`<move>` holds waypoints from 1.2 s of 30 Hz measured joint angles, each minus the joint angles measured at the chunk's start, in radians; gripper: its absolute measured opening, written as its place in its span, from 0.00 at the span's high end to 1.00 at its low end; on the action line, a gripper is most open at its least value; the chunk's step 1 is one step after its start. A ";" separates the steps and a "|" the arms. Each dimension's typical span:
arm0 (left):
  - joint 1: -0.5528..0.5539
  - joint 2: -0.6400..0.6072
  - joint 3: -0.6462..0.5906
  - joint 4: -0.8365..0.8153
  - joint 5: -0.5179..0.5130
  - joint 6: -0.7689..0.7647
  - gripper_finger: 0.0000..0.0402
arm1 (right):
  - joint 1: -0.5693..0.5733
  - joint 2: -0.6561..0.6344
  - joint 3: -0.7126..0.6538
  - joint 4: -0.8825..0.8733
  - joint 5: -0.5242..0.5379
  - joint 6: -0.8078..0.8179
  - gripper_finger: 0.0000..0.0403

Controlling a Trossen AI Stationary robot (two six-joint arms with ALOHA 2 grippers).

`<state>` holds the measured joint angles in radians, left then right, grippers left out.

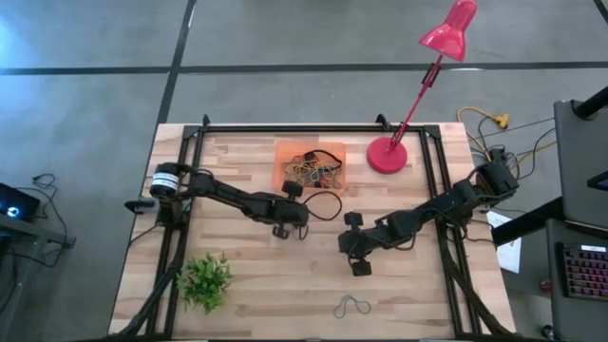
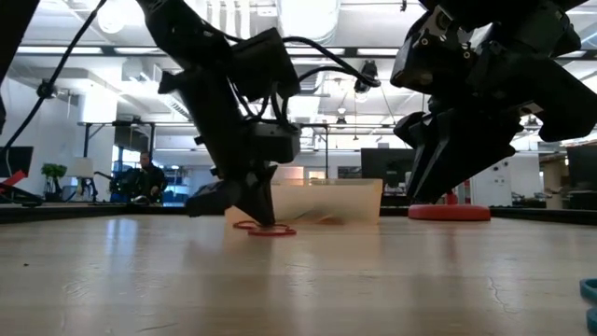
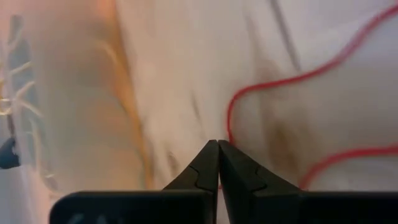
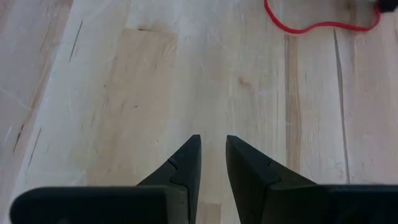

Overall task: Pick and place rubber bands into bin
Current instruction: Put the red rubber band into the orange bin

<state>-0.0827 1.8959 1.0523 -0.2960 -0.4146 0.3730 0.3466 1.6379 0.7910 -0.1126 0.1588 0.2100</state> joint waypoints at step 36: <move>-0.073 -0.067 -0.010 -0.052 0.501 -0.079 0.94 | 0.000 0.000 0.000 0.022 0.000 -0.001 0.84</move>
<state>-0.1562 1.8290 1.0424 -0.3483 0.0863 0.2939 0.3462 1.6379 0.7906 -0.0906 0.1585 0.2092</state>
